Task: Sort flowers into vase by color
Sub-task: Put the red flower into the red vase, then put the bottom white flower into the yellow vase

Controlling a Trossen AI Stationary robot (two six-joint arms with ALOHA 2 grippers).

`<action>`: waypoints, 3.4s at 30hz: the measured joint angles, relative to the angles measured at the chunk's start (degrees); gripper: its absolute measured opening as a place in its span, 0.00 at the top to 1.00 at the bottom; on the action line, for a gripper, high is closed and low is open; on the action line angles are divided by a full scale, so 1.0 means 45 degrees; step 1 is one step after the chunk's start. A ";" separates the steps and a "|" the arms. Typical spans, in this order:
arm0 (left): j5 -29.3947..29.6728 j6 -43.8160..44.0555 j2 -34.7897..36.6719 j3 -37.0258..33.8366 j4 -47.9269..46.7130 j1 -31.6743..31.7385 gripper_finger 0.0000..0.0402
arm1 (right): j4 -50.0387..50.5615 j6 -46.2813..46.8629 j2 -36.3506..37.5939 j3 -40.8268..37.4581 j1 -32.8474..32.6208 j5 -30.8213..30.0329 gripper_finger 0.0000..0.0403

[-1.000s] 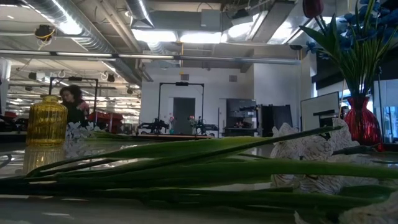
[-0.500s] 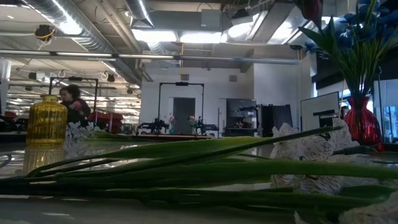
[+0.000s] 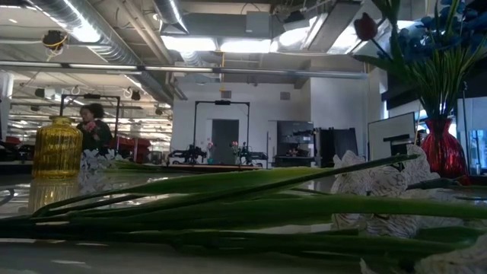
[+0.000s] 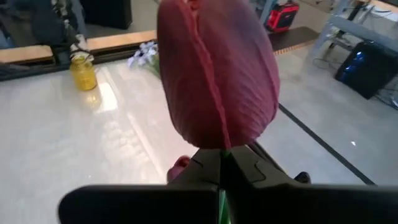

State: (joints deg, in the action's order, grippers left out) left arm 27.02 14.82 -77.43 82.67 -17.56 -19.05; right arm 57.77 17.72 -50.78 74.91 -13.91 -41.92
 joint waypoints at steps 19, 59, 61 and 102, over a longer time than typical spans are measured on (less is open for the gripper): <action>0.0152 0.1663 -0.0005 0.0000 -0.2162 0.0097 0.78 | 0.0704 0.2756 0.0101 -0.1872 0.0015 0.0924 0.99; -0.3691 0.5111 -0.6366 0.0002 -0.3270 -0.2437 0.72 | 0.0278 -0.1186 -0.0088 0.2861 0.0005 0.2450 0.42; -0.4050 0.5342 -0.7000 0.0000 -0.2523 -0.2694 0.68 | 0.0375 -0.1334 -0.0096 0.2861 0.0005 0.2504 0.42; 0.5240 0.5058 -0.4213 -0.1263 -0.5143 -0.1103 0.99 | 0.0887 0.0704 -0.0116 0.2817 0.0010 0.2446 0.42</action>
State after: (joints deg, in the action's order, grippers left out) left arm 50.60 37.59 -96.39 76.99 -40.71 -24.01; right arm 61.77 20.88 -51.30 87.59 -13.87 -30.91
